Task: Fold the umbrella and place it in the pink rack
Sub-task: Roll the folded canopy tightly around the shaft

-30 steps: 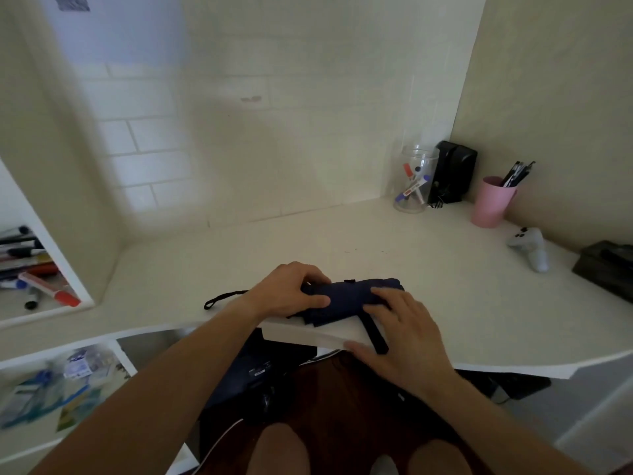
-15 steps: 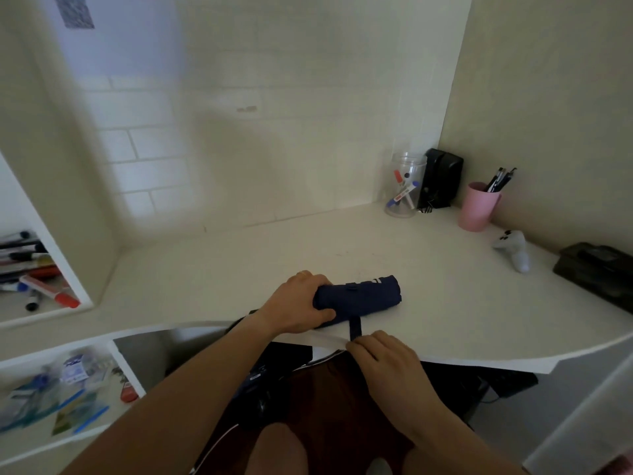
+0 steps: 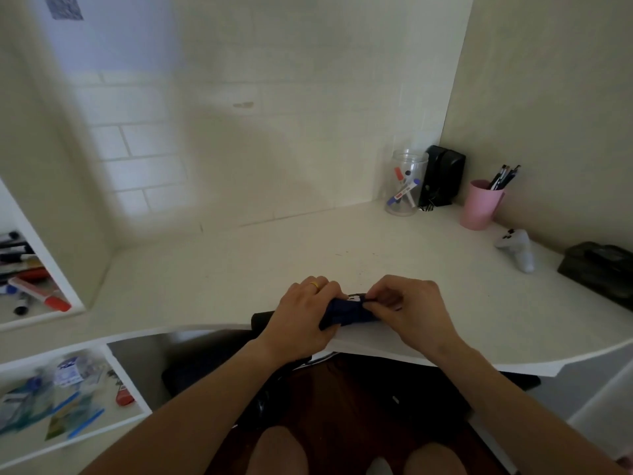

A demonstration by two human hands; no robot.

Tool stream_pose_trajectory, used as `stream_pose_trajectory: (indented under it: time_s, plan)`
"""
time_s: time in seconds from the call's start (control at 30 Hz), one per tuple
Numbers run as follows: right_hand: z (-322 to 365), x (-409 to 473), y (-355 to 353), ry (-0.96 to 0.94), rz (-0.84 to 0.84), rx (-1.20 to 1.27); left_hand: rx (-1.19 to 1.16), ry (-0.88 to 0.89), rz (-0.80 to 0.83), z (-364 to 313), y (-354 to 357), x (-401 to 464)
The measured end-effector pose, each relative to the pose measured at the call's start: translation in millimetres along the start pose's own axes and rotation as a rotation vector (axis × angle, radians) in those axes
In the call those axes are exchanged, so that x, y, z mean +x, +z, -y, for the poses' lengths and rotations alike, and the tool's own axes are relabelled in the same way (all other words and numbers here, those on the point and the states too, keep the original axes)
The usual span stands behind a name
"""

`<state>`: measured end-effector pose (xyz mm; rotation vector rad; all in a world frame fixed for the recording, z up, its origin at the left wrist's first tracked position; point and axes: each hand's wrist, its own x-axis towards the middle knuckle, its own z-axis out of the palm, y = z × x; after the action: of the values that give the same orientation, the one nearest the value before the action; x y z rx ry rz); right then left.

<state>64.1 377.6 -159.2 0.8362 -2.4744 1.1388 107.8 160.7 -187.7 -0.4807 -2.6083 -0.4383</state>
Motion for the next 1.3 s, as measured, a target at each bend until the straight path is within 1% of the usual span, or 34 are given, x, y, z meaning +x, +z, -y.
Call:
stream_pose_trajectory:
  time_s: [0.13, 0.3, 0.33, 0.37, 0.43, 0.47, 0.5, 0.57, 0.63, 0.7, 0.73, 0.8, 0.87, 0.9, 0.93, 0.97, 1.0, 1.03, 1.07, 1.1, 1.13, 1.2, 1.23, 1.3]
  plan:
    - [-2.7, 12.7, -2.3, -0.005, 0.089, 0.010, 0.018, 0.010, -0.027, 4.1, 4.9, 2.1]
    - [-8.8, 31.4, -2.9, -0.048, 0.200, -0.120, 0.020, 0.038, -0.039, 7.5, 7.1, 3.6]
    - [-11.7, 36.6, -5.5, -0.030, 0.256, -0.141, 0.016, 0.054, -0.043, 7.5, 7.7, 3.3]
    - [-14.3, 42.0, -9.0, 0.001, 0.352, -0.158, 0.015, 0.069, -0.048, 7.6, 8.2, 2.6]
    - [-18.0, 51.9, -15.6, 0.069, 0.599, -0.141, 0.035, 0.099, -0.062, 6.8, 11.2, 0.1]
    - [-19.6, 55.7, -17.4, 0.090, 0.692, -0.105, 0.055, 0.114, -0.070, 7.0, 14.1, -1.1]
    - [-21.0, 58.3, -18.1, 0.088, 0.744, -0.071, 0.073, 0.124, -0.080, 7.0, 16.6, -2.0]
    - [-22.9, 61.9, -17.1, 0.050, 0.757, -0.021, 0.088, 0.132, -0.105, 6.7, 20.1, -4.1]
    - [-22.2, 63.8, -16.4, 0.033, 0.723, 0.013, 0.085, 0.112, -0.124, 6.0, 20.4, -4.8]
    - [-17.7, 65.9, -17.7, 0.000, 0.658, 0.010, 0.058, 0.056, -0.105, 0.5, 13.1, -0.7]
    - [-13.9, 67.7, -19.1, -0.028, 0.614, -0.005, 0.039, 0.011, -0.075, -3.7, 7.5, 4.7]
    - [-0.4, 73.3, -25.2, -0.086, 0.540, -0.047, 0.023, -0.098, 0.051, -14.4, -6.1, 22.2]
    - [20.1, 80.1, -34.8, -0.147, 0.515, -0.135, 0.028, -0.185, 0.123, -23.2, -19.7, 40.8]
    - [30.9, 82.2, -40.6, -0.197, 0.492, -0.219, -0.012, -0.230, 0.115, -25.4, -25.5, 47.8]
    - [40.7, 83.2, -45.9, -0.268, 0.422, -0.322, -0.084, -0.272, 0.078, -26.8, -31.4, 53.9]
    - [49.4, 81.3, -50.0, -0.349, 0.297, -0.412, -0.174, -0.311, 0.024, -27.2, -36.3, 58.4]
    - [57.6, 76.5, -52.5, -0.407, 0.134, -0.450, -0.280, -0.366, -0.031, -26.6, -40.7, 62.0]
    - [65.5, 69.0, -52.3, -0.418, -0.038, -0.426, -0.413, -0.435, -0.092, -28.0, -46.0, 65.3]
    - [72.4, 59.0, -48.7, -0.379, -0.191, -0.352, -0.566, -0.508, -0.157, -31.2, -51.5, 67.9]
    - [78.9, 46.9, -41.2, -0.293, -0.298, -0.250, -0.748, -0.569, -0.224, -36.6, -58.0, 70.1]
    - [85.9, 33.2, -31.1, -0.198, -0.345, -0.134, -0.935, -0.627, -0.282, -44.3, -65.2, 72.2]
    - [97.5, 6.2, -5.9, -0.061, -0.289, 0.012, -1.270, -0.701, -0.345, -62.6, -79.9, 75.7]
    - [101.7, -5.1, 4.8, -0.041, -0.248, 0.006, -1.404, -0.723, -0.370, -70.2, -86.4, 77.2]
    - [101.9, -16.1, 17.5, -0.042, -0.233, -0.011, -1.565, -0.743, -0.383, -80.7, -96.5, 78.6]
